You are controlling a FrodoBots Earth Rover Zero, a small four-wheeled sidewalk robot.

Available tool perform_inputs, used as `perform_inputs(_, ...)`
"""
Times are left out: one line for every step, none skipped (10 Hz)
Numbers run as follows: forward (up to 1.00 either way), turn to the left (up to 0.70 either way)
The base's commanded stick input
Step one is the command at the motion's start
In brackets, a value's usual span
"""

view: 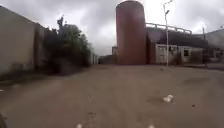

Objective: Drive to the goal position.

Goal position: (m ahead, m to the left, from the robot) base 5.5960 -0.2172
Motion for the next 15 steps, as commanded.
perform_inputs(1.0,0.07)
perform_inputs(1.0,0.07)
perform_inputs(1.0,0.07)
perform_inputs(1.0,0.07)
perform_inputs(1.0,0.07)
perform_inputs(1.0,0.07)
perform_inputs(1.0,0.07)
perform_inputs(1.0,0.07)
perform_inputs(1.0,0.07)
perform_inputs(1.0,0.07)
perform_inputs(1.0,0.07)
perform_inputs(1.0,0.07)
perform_inputs(1.0,0.07)
perform_inputs(1.0,0.05)
perform_inputs(1.0,-0.33)
